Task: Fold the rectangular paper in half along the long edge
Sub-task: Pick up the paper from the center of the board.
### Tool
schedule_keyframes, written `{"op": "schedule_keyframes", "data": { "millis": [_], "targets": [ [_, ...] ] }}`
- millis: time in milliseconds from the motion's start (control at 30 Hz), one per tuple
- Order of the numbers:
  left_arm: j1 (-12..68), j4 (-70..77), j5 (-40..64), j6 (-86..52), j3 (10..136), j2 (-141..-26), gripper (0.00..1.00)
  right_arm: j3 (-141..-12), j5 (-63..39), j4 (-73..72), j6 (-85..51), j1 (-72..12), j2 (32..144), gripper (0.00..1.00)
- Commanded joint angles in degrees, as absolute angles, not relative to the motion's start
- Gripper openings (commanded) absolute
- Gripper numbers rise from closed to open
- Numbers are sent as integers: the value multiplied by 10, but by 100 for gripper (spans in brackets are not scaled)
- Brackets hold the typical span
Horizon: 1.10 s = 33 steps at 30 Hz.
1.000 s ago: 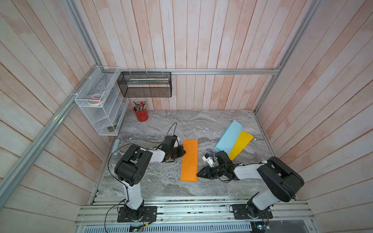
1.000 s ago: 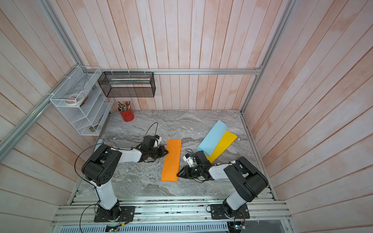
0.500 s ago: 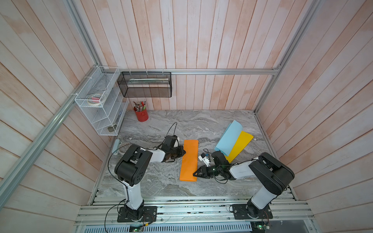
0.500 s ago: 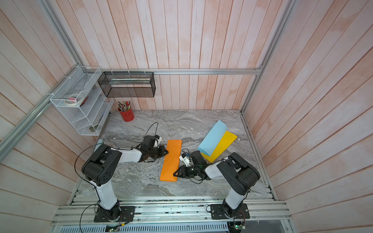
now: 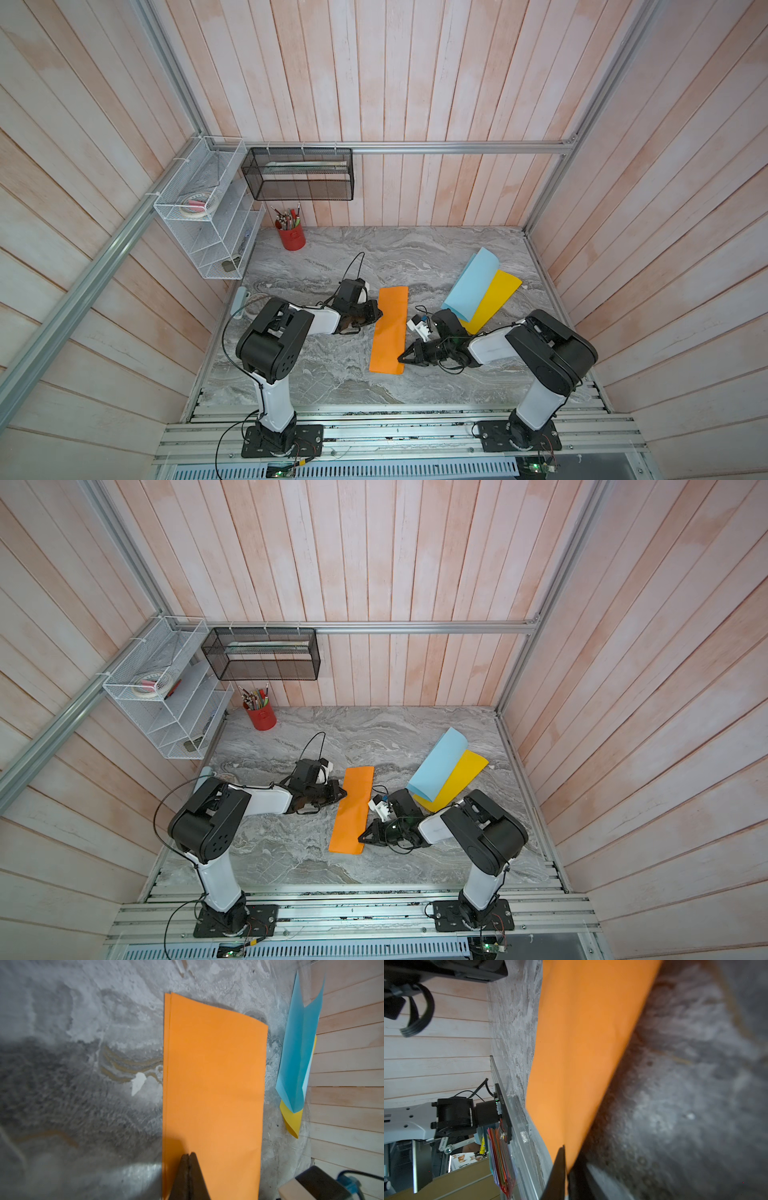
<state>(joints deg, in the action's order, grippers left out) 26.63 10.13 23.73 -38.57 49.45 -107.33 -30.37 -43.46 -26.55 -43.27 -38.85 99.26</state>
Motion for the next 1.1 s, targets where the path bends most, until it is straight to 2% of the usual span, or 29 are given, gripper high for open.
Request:
{"op": "schedule_keyframes", "data": {
  "millis": [0,133,567,633,800,1067],
  "targets": [
    [269,-32,196,-372,461,-1123,0,-315,-392,-207,-421,-385,991,24],
    [269,-27,198,-374,458,-1124,0,-330,-402,-220,-420,-361,1004,28],
    [269,-25,200,-374,456,-1123,0,-435,-417,-216,-386,-297,1077,28],
    [269,-23,200,-374,458,-1120,0,-441,-418,-209,-380,-294,1078,25],
    [268,-27,194,-377,467,-1110,0,-449,-413,-180,-364,-290,1081,1],
    [258,-50,187,-369,524,-1040,0,-462,-421,-154,-353,-290,1067,0]
  ]
}}
